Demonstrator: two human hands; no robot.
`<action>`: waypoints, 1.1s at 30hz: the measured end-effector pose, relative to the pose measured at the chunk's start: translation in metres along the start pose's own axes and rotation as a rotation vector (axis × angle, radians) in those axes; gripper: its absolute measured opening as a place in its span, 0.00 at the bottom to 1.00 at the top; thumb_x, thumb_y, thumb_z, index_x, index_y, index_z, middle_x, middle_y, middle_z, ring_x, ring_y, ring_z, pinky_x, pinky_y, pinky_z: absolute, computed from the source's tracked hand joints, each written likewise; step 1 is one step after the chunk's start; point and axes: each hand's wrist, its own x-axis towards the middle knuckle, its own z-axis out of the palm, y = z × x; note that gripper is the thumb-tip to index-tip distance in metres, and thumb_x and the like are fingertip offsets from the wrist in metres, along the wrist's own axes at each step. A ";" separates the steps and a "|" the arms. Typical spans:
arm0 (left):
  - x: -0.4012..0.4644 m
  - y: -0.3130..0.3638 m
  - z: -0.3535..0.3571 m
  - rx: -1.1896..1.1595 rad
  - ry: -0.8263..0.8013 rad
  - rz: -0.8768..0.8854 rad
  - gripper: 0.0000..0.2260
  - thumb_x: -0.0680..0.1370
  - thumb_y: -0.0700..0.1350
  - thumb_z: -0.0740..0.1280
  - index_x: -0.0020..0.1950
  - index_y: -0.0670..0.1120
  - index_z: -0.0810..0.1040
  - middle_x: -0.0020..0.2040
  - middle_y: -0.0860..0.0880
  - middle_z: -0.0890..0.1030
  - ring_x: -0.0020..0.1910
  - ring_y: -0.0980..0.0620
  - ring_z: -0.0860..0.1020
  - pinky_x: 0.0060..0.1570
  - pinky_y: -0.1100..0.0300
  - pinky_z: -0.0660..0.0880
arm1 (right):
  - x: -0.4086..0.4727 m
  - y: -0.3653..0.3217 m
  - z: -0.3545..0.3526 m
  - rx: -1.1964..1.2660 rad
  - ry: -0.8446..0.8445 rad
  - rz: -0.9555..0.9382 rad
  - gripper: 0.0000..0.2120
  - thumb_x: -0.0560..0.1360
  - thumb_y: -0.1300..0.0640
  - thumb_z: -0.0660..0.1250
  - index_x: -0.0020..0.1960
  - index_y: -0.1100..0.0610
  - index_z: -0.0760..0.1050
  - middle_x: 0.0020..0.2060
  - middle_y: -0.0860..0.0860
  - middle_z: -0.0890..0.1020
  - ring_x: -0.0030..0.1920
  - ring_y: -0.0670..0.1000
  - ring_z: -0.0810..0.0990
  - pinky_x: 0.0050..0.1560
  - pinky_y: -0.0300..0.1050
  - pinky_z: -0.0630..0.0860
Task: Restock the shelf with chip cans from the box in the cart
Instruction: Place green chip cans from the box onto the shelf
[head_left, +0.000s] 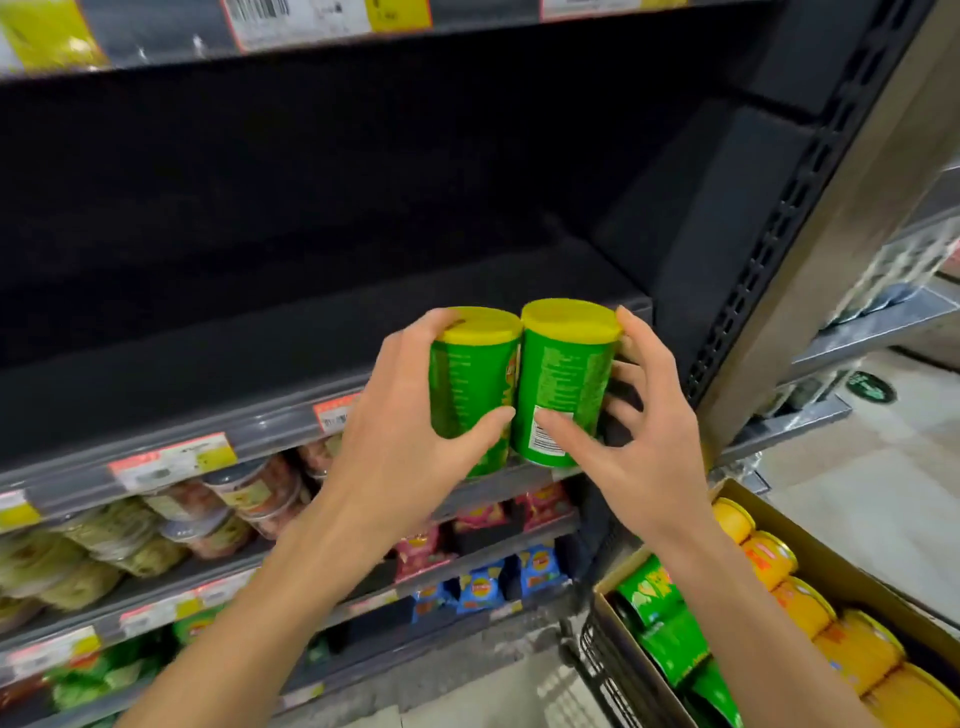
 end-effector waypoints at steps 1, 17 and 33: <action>0.007 -0.001 -0.006 -0.006 0.023 0.019 0.35 0.72 0.55 0.74 0.72 0.59 0.59 0.66 0.60 0.68 0.63 0.65 0.68 0.61 0.64 0.70 | 0.009 -0.003 0.005 -0.024 0.011 -0.019 0.41 0.70 0.58 0.78 0.74 0.42 0.59 0.67 0.44 0.73 0.66 0.45 0.75 0.59 0.39 0.77; 0.111 -0.026 0.009 -0.013 0.122 0.009 0.34 0.70 0.53 0.77 0.70 0.54 0.61 0.63 0.50 0.71 0.56 0.51 0.76 0.56 0.48 0.77 | 0.111 0.030 0.026 -0.282 0.103 -0.095 0.41 0.71 0.50 0.77 0.77 0.45 0.58 0.69 0.46 0.68 0.68 0.47 0.71 0.62 0.55 0.77; 0.142 -0.047 0.053 -0.010 0.163 0.088 0.32 0.72 0.51 0.76 0.68 0.48 0.63 0.61 0.55 0.66 0.54 0.62 0.68 0.56 0.48 0.76 | 0.150 0.085 0.015 -0.269 0.109 -0.042 0.40 0.68 0.51 0.78 0.73 0.42 0.60 0.68 0.48 0.70 0.66 0.49 0.72 0.63 0.58 0.76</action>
